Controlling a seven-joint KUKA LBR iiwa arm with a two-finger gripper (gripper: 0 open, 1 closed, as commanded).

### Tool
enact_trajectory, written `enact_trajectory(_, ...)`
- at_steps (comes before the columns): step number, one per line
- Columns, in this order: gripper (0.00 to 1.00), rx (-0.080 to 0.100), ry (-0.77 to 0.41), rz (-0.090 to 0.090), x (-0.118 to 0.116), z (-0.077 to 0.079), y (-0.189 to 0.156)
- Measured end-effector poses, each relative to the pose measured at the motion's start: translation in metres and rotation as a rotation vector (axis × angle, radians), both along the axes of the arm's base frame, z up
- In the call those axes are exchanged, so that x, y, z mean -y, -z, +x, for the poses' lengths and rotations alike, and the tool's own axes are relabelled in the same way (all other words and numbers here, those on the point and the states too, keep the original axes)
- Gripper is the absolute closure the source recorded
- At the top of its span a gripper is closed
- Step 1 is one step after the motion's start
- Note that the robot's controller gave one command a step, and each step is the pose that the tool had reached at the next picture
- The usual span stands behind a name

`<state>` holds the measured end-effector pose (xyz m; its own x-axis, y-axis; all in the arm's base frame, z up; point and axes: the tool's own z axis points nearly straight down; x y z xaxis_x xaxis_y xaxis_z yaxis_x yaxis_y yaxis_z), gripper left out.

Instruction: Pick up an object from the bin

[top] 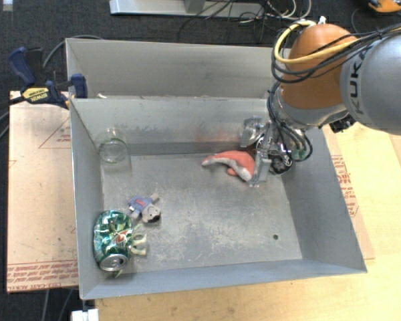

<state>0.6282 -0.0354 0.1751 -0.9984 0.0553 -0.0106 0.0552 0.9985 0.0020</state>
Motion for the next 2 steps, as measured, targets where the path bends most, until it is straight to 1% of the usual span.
enact_trajectory(1, 0.0, 0.001, 0.022, 0.003, 0.019, 0.009, 0.095)
enact_trajectory(2, 1.0, 0.008, -0.002, 0.0, -0.002, 0.028, 0.102)
